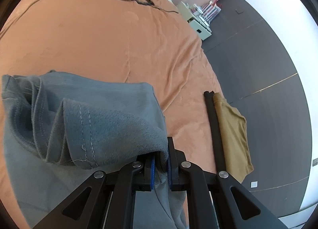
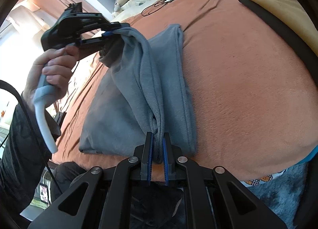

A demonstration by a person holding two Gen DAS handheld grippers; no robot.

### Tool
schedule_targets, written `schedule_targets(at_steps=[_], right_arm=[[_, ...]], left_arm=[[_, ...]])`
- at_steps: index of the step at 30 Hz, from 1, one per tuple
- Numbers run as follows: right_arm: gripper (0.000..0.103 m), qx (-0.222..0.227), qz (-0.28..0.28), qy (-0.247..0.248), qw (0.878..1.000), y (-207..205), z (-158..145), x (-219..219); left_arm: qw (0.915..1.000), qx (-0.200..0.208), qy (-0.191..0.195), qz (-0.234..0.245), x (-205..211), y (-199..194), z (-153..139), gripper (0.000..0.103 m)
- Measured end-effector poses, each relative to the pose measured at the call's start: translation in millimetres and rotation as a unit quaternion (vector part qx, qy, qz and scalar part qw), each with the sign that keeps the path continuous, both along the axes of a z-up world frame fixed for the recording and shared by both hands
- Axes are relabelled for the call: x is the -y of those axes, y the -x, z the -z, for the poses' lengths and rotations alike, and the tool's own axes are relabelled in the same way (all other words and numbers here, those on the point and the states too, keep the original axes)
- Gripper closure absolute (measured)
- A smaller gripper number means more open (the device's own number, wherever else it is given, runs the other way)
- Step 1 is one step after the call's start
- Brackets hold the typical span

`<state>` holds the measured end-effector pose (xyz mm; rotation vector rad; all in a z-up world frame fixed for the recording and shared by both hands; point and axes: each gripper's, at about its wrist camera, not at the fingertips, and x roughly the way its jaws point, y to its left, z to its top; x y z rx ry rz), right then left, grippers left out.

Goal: Fold small clothes

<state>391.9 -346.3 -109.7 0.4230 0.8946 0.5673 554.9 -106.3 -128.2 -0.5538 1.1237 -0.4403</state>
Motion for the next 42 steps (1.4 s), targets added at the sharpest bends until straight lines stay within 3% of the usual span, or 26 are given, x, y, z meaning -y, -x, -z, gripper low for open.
schedule_targets(at_steps=[4,6,8,10,17,28,32,33,35,36,37,42], right_arm=[[0.097,-0.004,0.004,-0.004,1.0,-1.1,3.7,1.0],[0.097,-0.006,0.005,-0.007,1.0,-0.3,6.4,0.8],[0.097,-0.007,0.006,-0.009,1.0,1.1,6.3,0.9],[0.097,-0.007,0.007,-0.01,1.0,2.0,7.3,0.9],[0.098,-0.006,0.013,-0.014,1.0,1.0,10.4,2.0],[0.098,0.0,0.016,-0.011,1.0,11.1,5.5,6.1],[0.096,-0.017,0.018,-0.003,1.0,6.4,5.9,7.0],[0.091,-0.021,0.018,0.002,1.0,4.6,4.5,7.9],[0.074,-0.018,0.022,0.005,1.0,1.2,-2.2,10.5],[0.06,-0.012,0.026,0.007,1.0,0.1,-7.5,12.1],[0.054,-0.006,0.028,0.008,1.0,-0.1,-11.7,11.9],[0.054,0.01,0.021,0.023,0.999,-21.8,-32.2,8.3]], left_arm=[[1.0,0.005,0.008,0.001,9.1,-12.0,8.2,0.087],[0.9995,0.019,0.023,0.003,11.1,-14.3,5.2,0.074],[0.9975,0.041,0.056,0.008,10.6,-13.0,-2.8,0.051],[0.9962,0.06,0.063,0.006,7.8,-8.6,-11.3,0.041],[0.9984,0.056,0.013,0.004,-20.5,6.2,-16.7,0.04],[0.997,0.028,-0.061,-0.037,-105.7,42.5,-10.3,0.04],[0.9957,0.01,-0.078,-0.05,-136.8,54.4,-2.5,0.04],[0.9954,0.007,-0.081,-0.052,-143.2,57.3,-0.3,0.04],[0.9946,-0.001,-0.087,-0.056,-153.8,62.7,5.4,0.04],[0.9944,-0.005,-0.089,-0.058,-158.1,64.7,8.2,0.04],[0.9942,-0.009,-0.089,-0.06,-162.8,66.8,11.5,0.04],[0.9941,-0.017,-0.088,-0.061,-174.0,74.6,23.0,0.04]])
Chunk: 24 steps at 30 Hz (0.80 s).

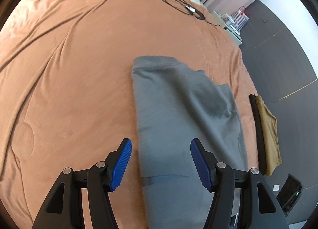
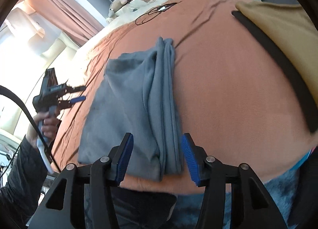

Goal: Fold small clothes
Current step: 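Open both tools to release the folded shirt, then lower the right tool and pinch the folded shirt edge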

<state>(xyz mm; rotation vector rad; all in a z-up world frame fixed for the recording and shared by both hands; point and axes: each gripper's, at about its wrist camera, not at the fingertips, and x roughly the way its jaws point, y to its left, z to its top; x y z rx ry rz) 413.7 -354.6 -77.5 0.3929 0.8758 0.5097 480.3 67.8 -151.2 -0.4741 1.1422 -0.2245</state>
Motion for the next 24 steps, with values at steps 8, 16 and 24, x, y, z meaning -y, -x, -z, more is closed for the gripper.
schedule_targets(at_steps=[8,16,24], right_arm=[[0.054,0.017,-0.022,0.02,0.999,-59.3,-18.1,-15.5],[0.054,0.02,-0.038,0.041,0.998,-133.5,-20.5,-48.0],[0.054,0.016,-0.06,0.069,0.996,-193.7,-15.0,-86.6]], left_arm=[[0.9999,-0.013,0.004,-0.001,-8.2,1.9,23.6,0.04],[0.9999,-0.008,0.015,-0.002,-8.6,-4.8,39.9,0.04],[0.9997,0.009,0.018,0.01,-5.5,-19.0,41.7,0.04]])
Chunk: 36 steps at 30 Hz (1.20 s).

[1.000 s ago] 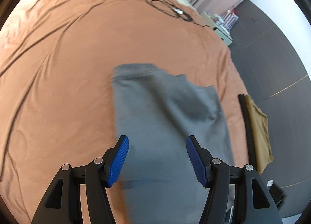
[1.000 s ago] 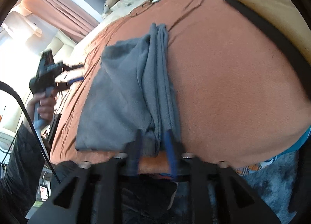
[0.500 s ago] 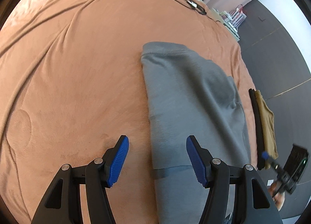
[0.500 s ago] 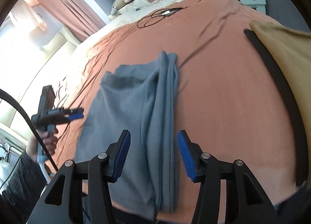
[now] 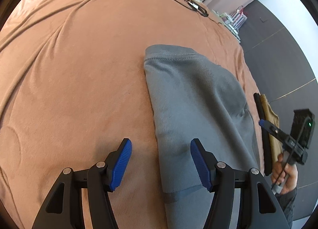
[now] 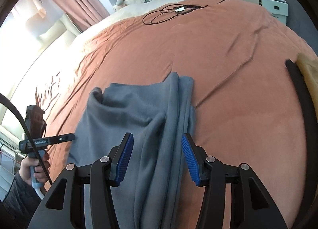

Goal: Fold small clothes
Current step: 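Lower the right tool and pinch the folded shirt edge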

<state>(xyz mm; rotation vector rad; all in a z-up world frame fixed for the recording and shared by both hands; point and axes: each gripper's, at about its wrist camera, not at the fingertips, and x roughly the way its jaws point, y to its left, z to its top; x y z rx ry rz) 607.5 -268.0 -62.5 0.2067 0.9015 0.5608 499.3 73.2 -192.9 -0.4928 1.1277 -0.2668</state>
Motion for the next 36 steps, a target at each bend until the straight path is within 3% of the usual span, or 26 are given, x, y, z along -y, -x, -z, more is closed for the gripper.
schedule_targets(at_steps=[15,28,29,33,36], right_arm=[[0.054,-0.024,-0.026,0.013,0.999,-56.3,8.7,-27.8],[0.055,-0.058,-0.041,0.033,0.997,-56.1,25.2,-29.5],[0.057,-0.054,-0.042,0.035,0.997,-55.5,23.9,-30.2],[0.092,-0.046,-0.035,0.047,0.997,-57.0,19.5,-32.4],[0.096,-0.031,-0.033,0.06,0.997,-51.7,18.1,-39.6]], left_arm=[[0.9999,0.007,-0.001,0.011,0.7,-7.7,8.1,0.04],[0.9999,0.009,0.003,0.003,-0.5,-1.1,9.1,0.04],[0.9999,0.009,0.003,0.003,-0.6,-0.8,9.1,0.04],[1.0,0.009,0.0,0.002,0.8,-0.5,8.3,0.04],[1.0,0.007,0.0,0.0,1.0,-0.2,7.5,0.04]])
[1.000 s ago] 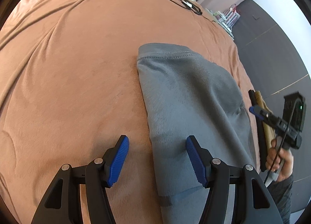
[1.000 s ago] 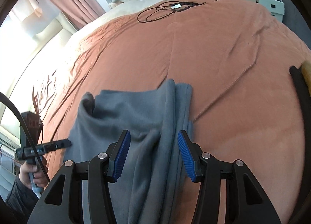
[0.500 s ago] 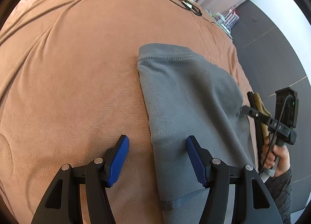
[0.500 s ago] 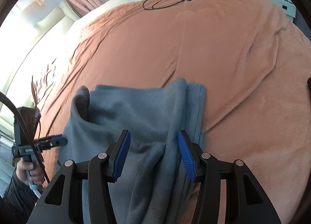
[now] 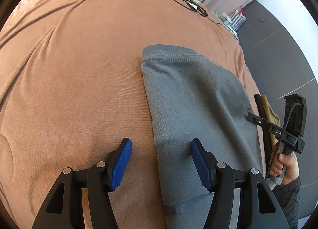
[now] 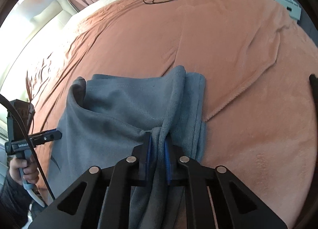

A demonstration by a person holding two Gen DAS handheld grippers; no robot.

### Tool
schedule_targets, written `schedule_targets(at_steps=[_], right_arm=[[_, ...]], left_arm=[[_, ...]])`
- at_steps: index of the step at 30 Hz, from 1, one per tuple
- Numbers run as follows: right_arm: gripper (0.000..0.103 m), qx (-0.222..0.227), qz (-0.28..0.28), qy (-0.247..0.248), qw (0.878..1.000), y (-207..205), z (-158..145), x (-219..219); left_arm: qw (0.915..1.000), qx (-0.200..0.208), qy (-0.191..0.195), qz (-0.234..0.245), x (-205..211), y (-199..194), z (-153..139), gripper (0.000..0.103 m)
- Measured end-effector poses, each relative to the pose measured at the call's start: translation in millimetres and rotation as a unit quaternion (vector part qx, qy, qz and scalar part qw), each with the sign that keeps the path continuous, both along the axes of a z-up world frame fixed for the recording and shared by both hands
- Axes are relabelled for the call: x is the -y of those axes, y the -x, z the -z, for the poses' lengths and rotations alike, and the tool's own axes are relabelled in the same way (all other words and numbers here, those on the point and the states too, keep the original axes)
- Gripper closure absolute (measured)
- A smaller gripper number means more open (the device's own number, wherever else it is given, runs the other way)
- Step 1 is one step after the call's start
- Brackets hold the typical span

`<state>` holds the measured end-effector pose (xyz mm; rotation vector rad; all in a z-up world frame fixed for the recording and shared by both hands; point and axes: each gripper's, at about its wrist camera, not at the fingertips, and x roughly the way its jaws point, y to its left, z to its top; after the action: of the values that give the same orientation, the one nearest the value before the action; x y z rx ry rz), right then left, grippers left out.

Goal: Fold small clothes
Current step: 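Lower the right tool and pinch the folded shirt edge, then grasp the strip end with the left tool while the right tool grasps the other end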

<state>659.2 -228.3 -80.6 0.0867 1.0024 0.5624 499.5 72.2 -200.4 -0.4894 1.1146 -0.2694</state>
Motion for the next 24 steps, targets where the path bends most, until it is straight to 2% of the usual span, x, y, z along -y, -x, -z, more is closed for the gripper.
schedule_targets(at_steps=[7,10,13,15,17,19,20,24], right_arm=[[0.097,0.017,0.036,-0.005,0.999,14.0,-5.3,5.6],[0.097,0.003,0.06,0.005,0.998,13.3,5.3,10.2],[0.097,-0.007,0.064,-0.009,0.998,12.0,10.8,9.8],[0.092,-0.01,0.063,-0.022,0.998,13.8,8.5,10.9],[0.082,-0.009,0.061,-0.025,0.998,17.1,4.1,14.4],[0.035,0.003,0.062,-0.03,0.998,19.6,-1.5,23.4],[0.028,0.012,0.064,-0.036,0.997,22.5,-4.5,27.9],[0.028,-0.004,0.058,-0.06,0.997,22.2,2.3,40.4]], left_arm=[[0.9999,-0.003,-0.013,0.003,2.1,-0.8,-1.3,0.04],[0.9999,-0.006,-0.013,-0.001,3.4,-3.0,-1.3,0.04],[0.9999,-0.011,-0.008,-0.003,2.2,-5.1,-3.2,0.04],[1.0,-0.009,0.002,-0.004,-1.5,-6.6,-5.0,0.04],[0.9999,-0.005,0.009,-0.009,-6.4,-9.1,-7.0,0.04],[0.9997,-0.002,0.016,-0.02,-11.3,-13.1,-8.3,0.04],[0.9995,-0.002,0.022,-0.025,-13.5,-15.3,-8.1,0.04],[0.9985,-0.008,0.037,-0.04,-18.5,-25.9,-3.8,0.04]])
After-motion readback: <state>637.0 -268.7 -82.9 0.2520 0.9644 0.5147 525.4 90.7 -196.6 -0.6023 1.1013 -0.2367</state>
